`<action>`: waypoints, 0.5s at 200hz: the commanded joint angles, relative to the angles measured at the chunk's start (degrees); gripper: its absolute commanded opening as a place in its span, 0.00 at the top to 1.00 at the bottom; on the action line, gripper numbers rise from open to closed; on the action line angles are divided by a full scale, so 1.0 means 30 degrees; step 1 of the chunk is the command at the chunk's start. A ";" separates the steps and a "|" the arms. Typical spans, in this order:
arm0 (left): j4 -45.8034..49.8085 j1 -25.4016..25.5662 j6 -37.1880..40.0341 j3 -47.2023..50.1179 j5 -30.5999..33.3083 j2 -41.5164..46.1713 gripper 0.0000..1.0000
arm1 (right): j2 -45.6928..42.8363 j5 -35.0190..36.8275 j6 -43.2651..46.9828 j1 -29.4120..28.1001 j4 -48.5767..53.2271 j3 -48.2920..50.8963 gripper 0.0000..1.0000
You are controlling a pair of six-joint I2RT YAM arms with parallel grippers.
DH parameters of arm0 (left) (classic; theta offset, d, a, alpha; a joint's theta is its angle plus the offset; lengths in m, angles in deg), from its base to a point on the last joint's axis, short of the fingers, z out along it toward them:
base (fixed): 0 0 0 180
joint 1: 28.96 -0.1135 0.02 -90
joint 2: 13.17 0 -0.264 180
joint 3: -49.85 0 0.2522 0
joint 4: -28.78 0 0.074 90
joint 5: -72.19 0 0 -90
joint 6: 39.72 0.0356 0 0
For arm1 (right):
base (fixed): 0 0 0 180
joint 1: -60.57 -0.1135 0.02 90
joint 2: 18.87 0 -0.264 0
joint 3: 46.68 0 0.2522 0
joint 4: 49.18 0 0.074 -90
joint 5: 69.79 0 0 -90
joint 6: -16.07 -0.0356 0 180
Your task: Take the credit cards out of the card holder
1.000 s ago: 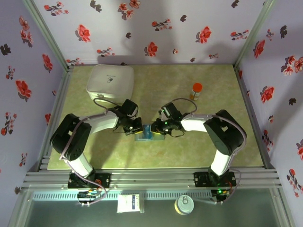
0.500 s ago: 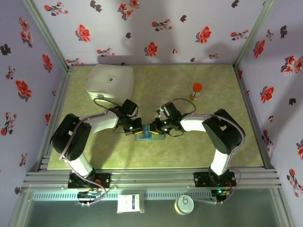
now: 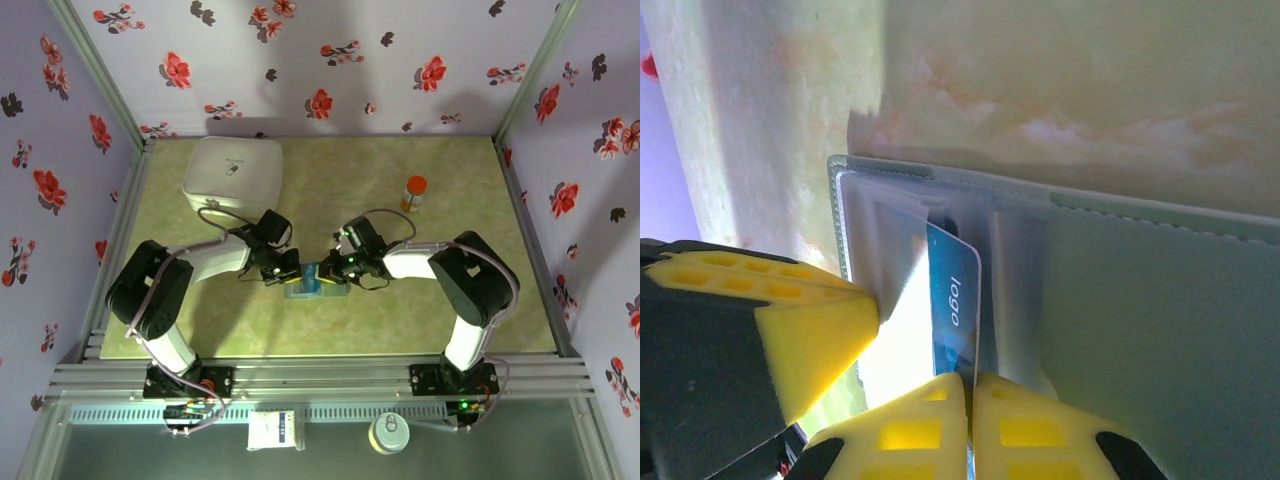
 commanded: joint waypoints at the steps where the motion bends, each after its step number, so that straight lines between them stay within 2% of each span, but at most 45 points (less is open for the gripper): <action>1: 0.0872 0.0061 0.0271 0.0146 0.0693 -0.0519 1.00 | -0.1094 0.0676 0.0647 0.0449 0.1518 0.0636 0.92; 51: 0.0684 -0.0005 0.0094 -0.0021 0.0620 0.0108 1.00 | -0.3180 0.2077 0.3929 0.0743 0.5042 -0.0088 0.97; 100: 0.0571 -0.0096 0.0107 -0.0346 0.0585 0.1574 0.98 | -0.4582 0.5174 1.0485 0.0786 1.0644 -0.2915 1.00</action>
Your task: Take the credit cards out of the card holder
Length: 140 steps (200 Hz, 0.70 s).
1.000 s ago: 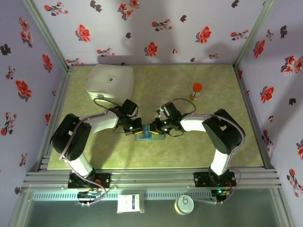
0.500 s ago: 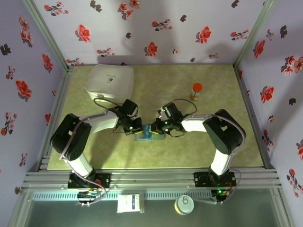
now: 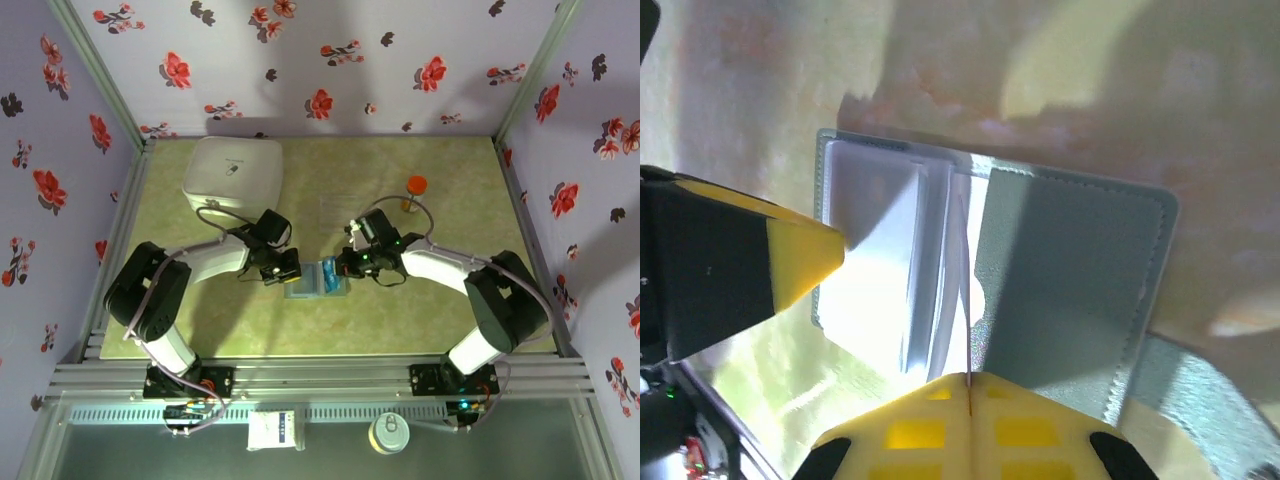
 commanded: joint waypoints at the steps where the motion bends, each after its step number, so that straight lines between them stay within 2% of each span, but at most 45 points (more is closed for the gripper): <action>1: 0.0455 -0.0105 0.0108 -0.0345 0.0366 0.1153 0.98 | -0.0833 0.2519 0.4751 0.0116 0.3962 -0.1777 1.00; 38: 0.0428 -0.0407 0.0001 0.0183 0.0692 0.2400 0.98 | -0.0422 0.4899 1.1239 0.0117 0.8219 -0.4697 1.00; 80: 0.0137 -0.0613 -0.0157 0.1071 0.0833 0.3490 0.98 | -0.0073 0.6022 2.0508 0.0139 0.9707 -0.6889 1.00; 101: 0.0204 -0.0733 -0.0157 0.1371 0.0868 0.3923 0.97 | 0.0757 0.6871 2.3254 0.0426 1.0299 -0.8196 1.00; 140: 0.0469 -0.1014 -0.0099 0.1728 0.0915 0.4610 0.97 | 0.3366 0.5011 2.5708 0.1747 1.2443 -1.2170 1.00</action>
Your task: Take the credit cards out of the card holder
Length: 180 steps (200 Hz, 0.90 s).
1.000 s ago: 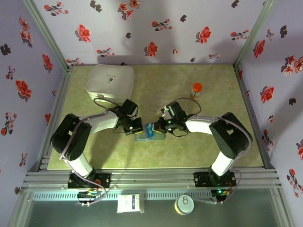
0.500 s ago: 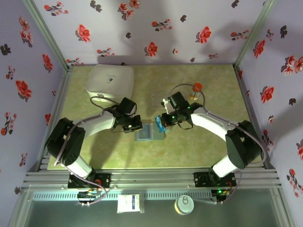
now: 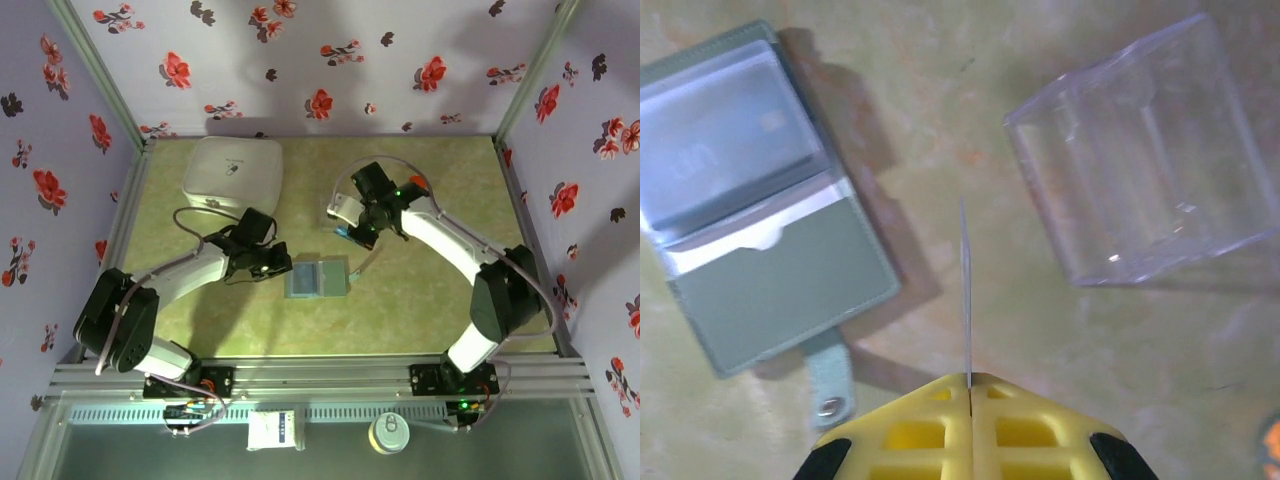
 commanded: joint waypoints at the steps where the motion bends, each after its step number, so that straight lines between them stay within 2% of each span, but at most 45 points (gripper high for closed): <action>1: 0.0520 -0.0257 -0.0094 0.0238 0.0281 0.0709 0.97 | 0.1510 -0.0657 0.3412 0.0791 0.2202 -0.2407 1.00; 45: 0.0661 -0.0470 0.0017 0.0363 0.0322 0.0853 0.97 | 0.4772 -0.1793 0.4675 0.1700 0.4250 -0.6667 1.00; 116: 0.0553 -0.0865 -0.0244 0.1295 0.0486 0.1226 0.97 | 0.9558 -0.3083 0.5456 0.2036 0.6170 -1.2572 1.00; 180: 0.0978 -0.1582 0.0102 0.1318 0.0314 0.1003 0.98 | 1.2153 -0.3216 0.6741 0.2239 0.8745 -1.5254 1.00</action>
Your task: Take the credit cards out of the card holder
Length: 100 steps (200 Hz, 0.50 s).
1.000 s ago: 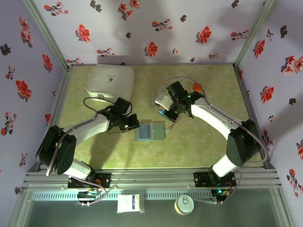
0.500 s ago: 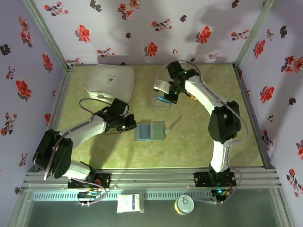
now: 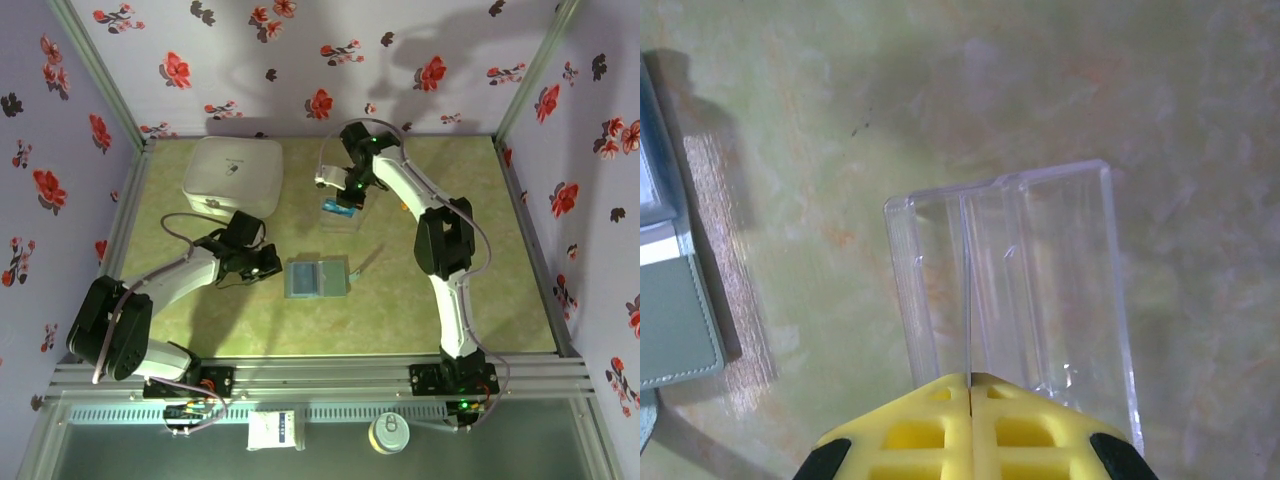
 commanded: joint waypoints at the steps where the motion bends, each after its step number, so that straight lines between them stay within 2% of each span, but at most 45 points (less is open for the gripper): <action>1: 0.0721 -0.0322 0.0091 0.0236 0.0152 0.0137 0.98 | 0.0813 -0.0405 0.0954 0.0217 0.2035 -0.1036 1.00; 100: 0.1752 -0.0934 0.0388 0.1021 0.0121 0.1332 0.98 | 0.3663 -0.1401 0.1608 0.0200 0.4993 -0.3748 1.00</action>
